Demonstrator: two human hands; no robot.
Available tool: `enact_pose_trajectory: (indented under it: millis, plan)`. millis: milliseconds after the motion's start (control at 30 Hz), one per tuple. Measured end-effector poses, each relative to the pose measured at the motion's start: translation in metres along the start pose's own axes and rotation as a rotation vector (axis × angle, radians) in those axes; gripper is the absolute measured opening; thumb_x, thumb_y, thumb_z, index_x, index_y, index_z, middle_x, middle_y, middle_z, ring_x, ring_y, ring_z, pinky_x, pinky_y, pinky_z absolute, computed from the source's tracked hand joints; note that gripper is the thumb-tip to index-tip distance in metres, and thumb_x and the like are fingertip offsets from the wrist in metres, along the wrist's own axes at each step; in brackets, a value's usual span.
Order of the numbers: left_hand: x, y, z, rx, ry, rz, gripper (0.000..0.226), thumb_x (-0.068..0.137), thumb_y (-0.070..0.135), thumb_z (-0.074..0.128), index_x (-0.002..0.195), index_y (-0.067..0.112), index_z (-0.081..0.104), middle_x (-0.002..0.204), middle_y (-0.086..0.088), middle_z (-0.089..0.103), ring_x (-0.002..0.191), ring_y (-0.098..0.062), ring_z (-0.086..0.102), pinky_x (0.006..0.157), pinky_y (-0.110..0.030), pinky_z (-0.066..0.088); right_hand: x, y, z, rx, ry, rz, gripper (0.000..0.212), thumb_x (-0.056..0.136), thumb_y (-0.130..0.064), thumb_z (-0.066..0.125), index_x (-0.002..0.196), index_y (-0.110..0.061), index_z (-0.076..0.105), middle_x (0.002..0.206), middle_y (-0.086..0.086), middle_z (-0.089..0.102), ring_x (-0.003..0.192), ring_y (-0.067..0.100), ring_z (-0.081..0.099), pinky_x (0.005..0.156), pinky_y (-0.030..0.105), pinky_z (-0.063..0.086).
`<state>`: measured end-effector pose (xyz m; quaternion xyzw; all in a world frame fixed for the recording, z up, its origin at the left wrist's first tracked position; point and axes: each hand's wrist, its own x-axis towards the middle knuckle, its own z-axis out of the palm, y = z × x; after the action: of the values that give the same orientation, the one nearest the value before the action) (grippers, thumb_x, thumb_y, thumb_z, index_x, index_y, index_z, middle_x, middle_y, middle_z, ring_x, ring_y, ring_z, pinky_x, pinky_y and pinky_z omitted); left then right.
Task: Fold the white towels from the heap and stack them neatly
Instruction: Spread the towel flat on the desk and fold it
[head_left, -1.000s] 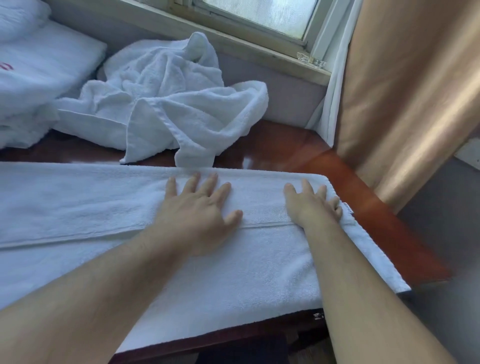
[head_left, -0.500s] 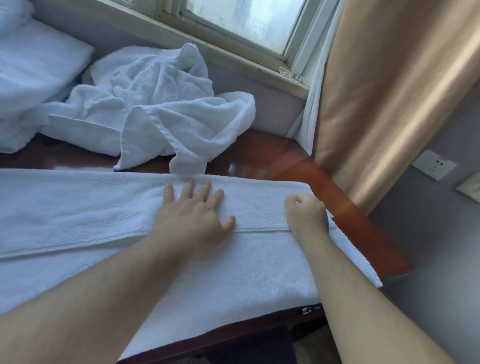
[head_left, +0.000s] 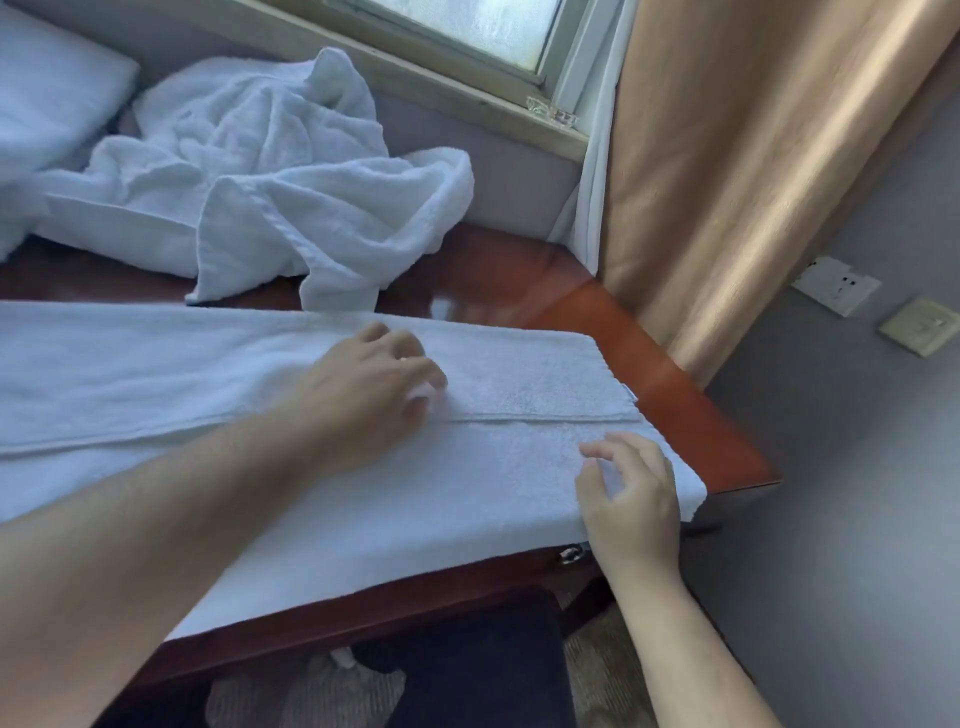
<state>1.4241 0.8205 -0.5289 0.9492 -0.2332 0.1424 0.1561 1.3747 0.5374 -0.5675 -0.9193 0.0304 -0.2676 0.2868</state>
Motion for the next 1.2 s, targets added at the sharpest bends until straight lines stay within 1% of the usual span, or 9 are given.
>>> enact_pose_trajectory:
  millis: [100, 267, 367, 567, 733, 867, 933, 1067, 1200]
  plan:
    - [-0.012, 0.043, -0.007, -0.031, -0.142, 0.109, 0.025, 0.099, 0.031, 0.048, 0.117, 0.041, 0.062, 0.117, 0.016, 0.05, 0.11, -0.011, 0.047, 0.079, -0.029, 0.042, -0.005, 0.0, 0.005, 0.004, 0.096, -0.018, 0.012, 0.088, -0.011, 0.064, 0.094, -0.017, 0.073, 0.105, -0.005, 0.06, 0.102, 0.011, 0.044, 0.095, 0.044, 0.046]
    - [-0.036, 0.103, 0.008, 0.135, -0.193, 0.042, 0.062, 0.086, 0.073, 0.018, 0.123, 0.033, 0.048, 0.115, 0.006, 0.046, 0.1, -0.018, 0.043, 0.088, -0.036, 0.043, -0.004, 0.005, 0.001, 0.061, 0.087, -0.1, 0.026, 0.088, -0.035, 0.055, 0.099, -0.015, 0.066, 0.099, -0.013, 0.059, 0.098, 0.004, 0.045, 0.091, 0.032, 0.043]
    - [-0.047, 0.103, 0.011, 0.196, -0.165, 0.052, 0.072, 0.076, 0.08, 0.03, 0.127, 0.03, 0.043, 0.119, 0.005, 0.041, 0.101, -0.019, 0.04, 0.091, -0.038, 0.041, -0.011, 0.021, -0.014, 0.065, 0.114, -0.278, 0.031, 0.091, -0.036, 0.05, 0.098, -0.011, 0.066, 0.105, -0.009, 0.062, 0.109, 0.011, 0.051, 0.098, 0.033, 0.043]
    - [-0.057, 0.095, 0.018, 0.322, -0.213, 0.142, 0.077, 0.068, 0.034, 0.077, 0.137, 0.023, 0.045, 0.122, -0.001, 0.047, 0.1, -0.025, 0.049, 0.083, -0.041, 0.048, -0.033, 0.068, -0.018, -0.125, 0.053, -0.484, 0.05, 0.075, -0.038, 0.073, 0.119, -0.019, 0.059, 0.134, 0.01, 0.052, 0.129, 0.034, 0.044, 0.107, 0.051, 0.038]
    - [-0.061, 0.103, 0.025, 0.37, -0.126, 0.152, 0.072, 0.076, 0.021, 0.064, 0.142, 0.014, 0.036, 0.124, -0.008, 0.044, 0.101, -0.028, 0.046, 0.087, -0.04, 0.047, -0.036, 0.074, -0.012, -0.16, 0.115, -0.464, 0.064, 0.076, -0.059, 0.074, 0.127, -0.024, 0.055, 0.135, 0.008, 0.052, 0.13, 0.032, 0.046, 0.106, 0.051, 0.04]
    - [-0.066, 0.114, 0.034, 0.453, -0.08, 0.094, 0.065, 0.084, 0.009, 0.018, 0.144, 0.001, 0.042, 0.129, -0.022, 0.051, 0.106, -0.038, 0.054, 0.096, -0.047, 0.049, -0.041, 0.066, -0.008, -0.204, 0.135, -0.423, 0.068, 0.075, -0.064, 0.072, 0.126, -0.023, 0.053, 0.136, 0.008, 0.051, 0.132, 0.033, 0.045, 0.108, 0.046, 0.034]
    - [-0.067, 0.118, 0.036, 0.45, -0.065, 0.074, 0.057, 0.085, 0.011, 0.036, 0.138, -0.001, 0.051, 0.122, -0.023, 0.058, 0.102, -0.039, 0.059, 0.095, -0.048, 0.051, -0.045, 0.057, -0.003, -0.219, 0.147, -0.378, 0.065, 0.079, -0.065, 0.067, 0.126, -0.023, 0.052, 0.136, 0.011, 0.052, 0.133, 0.034, 0.044, 0.108, 0.046, 0.032]
    - [-0.068, 0.115, 0.027, 0.331, -0.018, 0.081, 0.053, 0.063, 0.016, 0.08, 0.112, 0.0, 0.069, 0.11, -0.02, 0.069, 0.094, -0.036, 0.069, 0.083, -0.042, 0.059, -0.052, 0.048, 0.002, -0.191, 0.22, -0.375, 0.05, 0.082, -0.047, 0.067, 0.123, -0.022, 0.053, 0.134, 0.012, 0.056, 0.133, 0.035, 0.047, 0.106, 0.048, 0.033]
    - [-0.068, 0.108, 0.006, 0.075, -0.061, -0.033, 0.022, 0.086, 0.028, 0.065, 0.104, 0.017, 0.054, 0.088, 0.007, 0.064, 0.088, -0.02, 0.065, 0.059, -0.032, 0.047, -0.05, 0.053, -0.001, -0.166, 0.367, -0.429, 0.04, 0.079, -0.01, 0.067, 0.117, -0.018, 0.055, 0.125, 0.009, 0.064, 0.122, 0.032, 0.058, 0.103, 0.048, 0.041]
